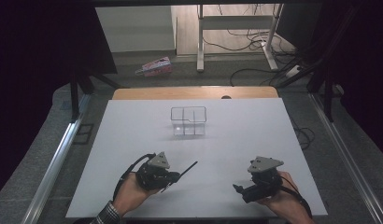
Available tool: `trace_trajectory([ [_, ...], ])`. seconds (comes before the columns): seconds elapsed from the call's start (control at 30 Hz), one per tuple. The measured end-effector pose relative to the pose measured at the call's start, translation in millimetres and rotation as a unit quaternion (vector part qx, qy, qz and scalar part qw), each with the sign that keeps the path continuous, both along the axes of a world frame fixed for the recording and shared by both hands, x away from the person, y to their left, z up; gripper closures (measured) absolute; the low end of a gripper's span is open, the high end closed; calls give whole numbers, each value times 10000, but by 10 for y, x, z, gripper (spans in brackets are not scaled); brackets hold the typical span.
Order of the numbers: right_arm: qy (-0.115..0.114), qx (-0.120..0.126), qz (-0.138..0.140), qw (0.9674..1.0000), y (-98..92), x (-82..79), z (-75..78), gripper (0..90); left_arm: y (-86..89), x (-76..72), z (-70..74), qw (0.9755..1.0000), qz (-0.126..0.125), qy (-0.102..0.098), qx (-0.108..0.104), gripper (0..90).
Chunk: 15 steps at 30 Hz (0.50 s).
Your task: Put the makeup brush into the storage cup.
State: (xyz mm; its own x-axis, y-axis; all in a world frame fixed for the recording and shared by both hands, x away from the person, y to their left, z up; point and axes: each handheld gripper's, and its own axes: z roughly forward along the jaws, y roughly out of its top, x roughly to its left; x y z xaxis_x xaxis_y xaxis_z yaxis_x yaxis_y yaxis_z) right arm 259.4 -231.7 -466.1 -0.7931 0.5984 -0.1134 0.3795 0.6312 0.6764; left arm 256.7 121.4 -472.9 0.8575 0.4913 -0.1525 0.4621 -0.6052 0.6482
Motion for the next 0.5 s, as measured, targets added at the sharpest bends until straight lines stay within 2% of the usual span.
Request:
trace_trajectory([
  [0.23, -48, -97, 175, 9998, 140, 25, 47, 7, -101, 28, 11, 9999, -130, -13, 47, 852],
  [0.5, -110, -370, 379, 9985, 290, 47, 59, 48, -181, 53, 12, 9996, -277, 50, 53, 853],
])
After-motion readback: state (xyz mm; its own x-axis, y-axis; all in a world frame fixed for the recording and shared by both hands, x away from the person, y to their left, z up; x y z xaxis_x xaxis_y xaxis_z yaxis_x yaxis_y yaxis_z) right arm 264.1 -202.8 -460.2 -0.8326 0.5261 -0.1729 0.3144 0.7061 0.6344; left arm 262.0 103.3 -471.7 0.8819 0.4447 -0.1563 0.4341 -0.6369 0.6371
